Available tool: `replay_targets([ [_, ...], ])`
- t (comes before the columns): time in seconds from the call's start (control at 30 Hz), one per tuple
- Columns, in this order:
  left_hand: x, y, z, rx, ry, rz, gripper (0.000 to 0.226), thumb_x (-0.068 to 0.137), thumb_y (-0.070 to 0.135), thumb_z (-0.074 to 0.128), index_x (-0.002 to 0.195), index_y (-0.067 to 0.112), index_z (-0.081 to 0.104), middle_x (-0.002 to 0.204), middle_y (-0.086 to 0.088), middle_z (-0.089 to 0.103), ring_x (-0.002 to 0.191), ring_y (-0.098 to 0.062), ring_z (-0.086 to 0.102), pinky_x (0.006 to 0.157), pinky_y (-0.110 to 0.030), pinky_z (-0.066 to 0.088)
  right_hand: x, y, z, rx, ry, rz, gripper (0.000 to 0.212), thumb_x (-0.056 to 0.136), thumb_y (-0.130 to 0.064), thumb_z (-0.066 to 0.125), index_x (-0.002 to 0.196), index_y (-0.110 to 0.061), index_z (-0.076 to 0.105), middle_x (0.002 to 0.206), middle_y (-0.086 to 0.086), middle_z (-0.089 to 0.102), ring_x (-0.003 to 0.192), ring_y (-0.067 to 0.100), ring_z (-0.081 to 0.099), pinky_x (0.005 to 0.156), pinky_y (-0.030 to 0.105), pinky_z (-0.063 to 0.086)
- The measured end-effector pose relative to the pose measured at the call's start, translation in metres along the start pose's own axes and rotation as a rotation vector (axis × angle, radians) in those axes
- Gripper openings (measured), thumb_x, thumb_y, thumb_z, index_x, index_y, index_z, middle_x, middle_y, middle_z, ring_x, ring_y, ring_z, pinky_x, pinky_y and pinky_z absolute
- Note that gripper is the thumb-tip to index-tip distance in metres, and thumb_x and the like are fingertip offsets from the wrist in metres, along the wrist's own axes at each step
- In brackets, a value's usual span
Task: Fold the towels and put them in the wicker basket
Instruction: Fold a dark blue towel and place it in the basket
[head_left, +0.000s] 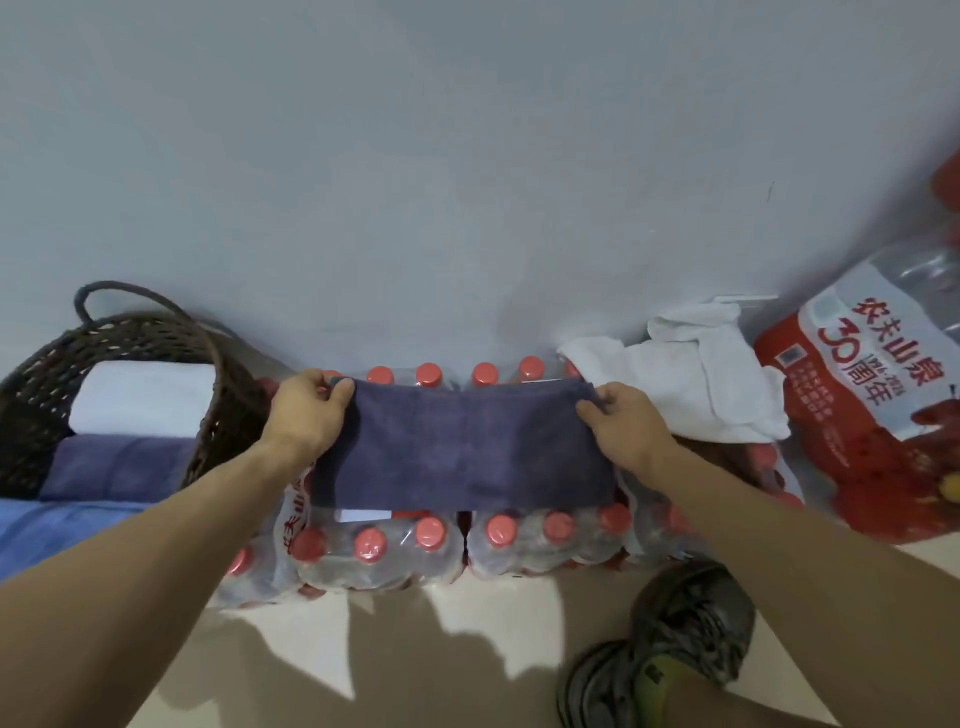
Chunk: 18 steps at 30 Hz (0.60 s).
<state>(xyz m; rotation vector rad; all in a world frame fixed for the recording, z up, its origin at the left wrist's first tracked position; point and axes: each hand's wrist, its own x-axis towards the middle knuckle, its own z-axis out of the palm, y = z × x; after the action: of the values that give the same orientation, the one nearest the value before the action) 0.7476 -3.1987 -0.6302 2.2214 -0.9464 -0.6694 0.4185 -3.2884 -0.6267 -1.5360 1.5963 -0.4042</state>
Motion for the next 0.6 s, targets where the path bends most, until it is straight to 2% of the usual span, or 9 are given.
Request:
replay_targets([
  [0.07,0.005,-0.003,0.000,0.041,0.003,-0.008,0.026,0.097,0.031,0.057,0.097,0.006,0.066,0.087,-0.008,0.068,0.083,-0.025,0.063,0.075,-0.030,0.044,0.002,0.004,0.001,-0.105,0.029,-0.077,0.013,0.099,-0.024,0.055,0.089,-0.016,0.051,0.076,-0.006,0.056,0.073,0.013,0.053,0.061,0.022,0.038],
  [0.13,0.008,-0.006,-0.001,0.078,0.023,0.000,0.027,0.098,0.032,0.055,0.098,0.006,0.065,0.086,-0.008,0.066,0.082,-0.025,0.061,0.074,-0.030,0.042,0.004,0.008,0.003,-0.136,0.077,-0.117,0.012,0.100,-0.027,0.052,0.095,-0.016,0.050,0.078,-0.007,0.055,0.070,0.008,0.051,0.057,0.015,0.033],
  [0.2,0.008,-0.006,-0.002,0.115,0.042,0.018,0.026,0.098,0.033,0.054,0.096,0.008,0.063,0.086,-0.007,0.064,0.081,-0.024,0.058,0.074,-0.031,0.041,0.005,0.007,0.003,-0.120,0.121,-0.097,0.014,0.101,-0.030,0.050,0.097,-0.016,0.049,0.081,-0.006,0.056,0.070,0.006,0.051,0.056,0.017,0.033],
  [0.33,0.007,0.003,0.001,0.226,0.037,0.039,0.028,0.099,0.033,0.050,0.092,0.008,0.059,0.084,-0.008,0.062,0.073,-0.022,0.055,0.074,-0.035,0.045,0.005,0.002,0.005,-0.192,0.137,0.017,0.030,0.098,-0.042,0.053,0.087,-0.014,0.052,0.080,0.001,0.059,0.076,0.020,0.053,0.069,0.026,0.036],
  [0.4,0.005,0.008,-0.002,0.317,0.041,0.041,0.038,0.098,0.035,0.050,0.079,0.003,0.059,0.074,-0.012,0.063,0.064,-0.025,0.057,0.066,-0.033,0.041,0.003,-0.003,0.004,-0.239,0.129,0.057,0.045,0.095,-0.053,0.052,0.075,-0.013,0.055,0.075,0.005,0.062,0.075,0.026,0.058,0.062,0.027,0.035],
  [0.43,0.002,0.009,-0.004,0.368,0.035,0.044,0.042,0.097,0.036,0.051,0.076,0.001,0.059,0.071,-0.014,0.062,0.067,-0.031,0.060,0.064,-0.034,0.041,0.002,-0.004,0.003,-0.285,0.119,0.070,0.050,0.092,-0.059,0.051,0.075,-0.013,0.059,0.077,0.008,0.065,0.077,0.027,0.060,0.060,0.026,0.036],
  [0.5,-0.006,0.008,-0.010,0.453,-0.011,0.032,0.043,0.094,0.040,0.054,0.080,0.000,0.061,0.074,-0.016,0.065,0.074,-0.037,0.063,0.065,-0.035,0.046,-0.002,-0.008,-0.001,-0.338,0.082,0.105,0.060,0.086,-0.067,0.054,0.095,-0.009,0.069,0.097,0.014,0.071,0.089,0.031,0.064,0.067,0.026,0.040],
  [0.6,-0.026,-0.003,-0.015,0.524,-0.091,-0.001,0.039,0.090,0.043,0.059,0.081,0.005,0.063,0.074,-0.011,0.067,0.064,-0.026,0.060,0.058,-0.030,0.043,-0.009,-0.011,-0.006,-0.279,-0.051,0.183,0.062,0.081,-0.058,0.068,0.119,-0.009,0.065,0.119,0.013,0.068,0.108,0.031,0.063,0.077,0.028,0.042],
])
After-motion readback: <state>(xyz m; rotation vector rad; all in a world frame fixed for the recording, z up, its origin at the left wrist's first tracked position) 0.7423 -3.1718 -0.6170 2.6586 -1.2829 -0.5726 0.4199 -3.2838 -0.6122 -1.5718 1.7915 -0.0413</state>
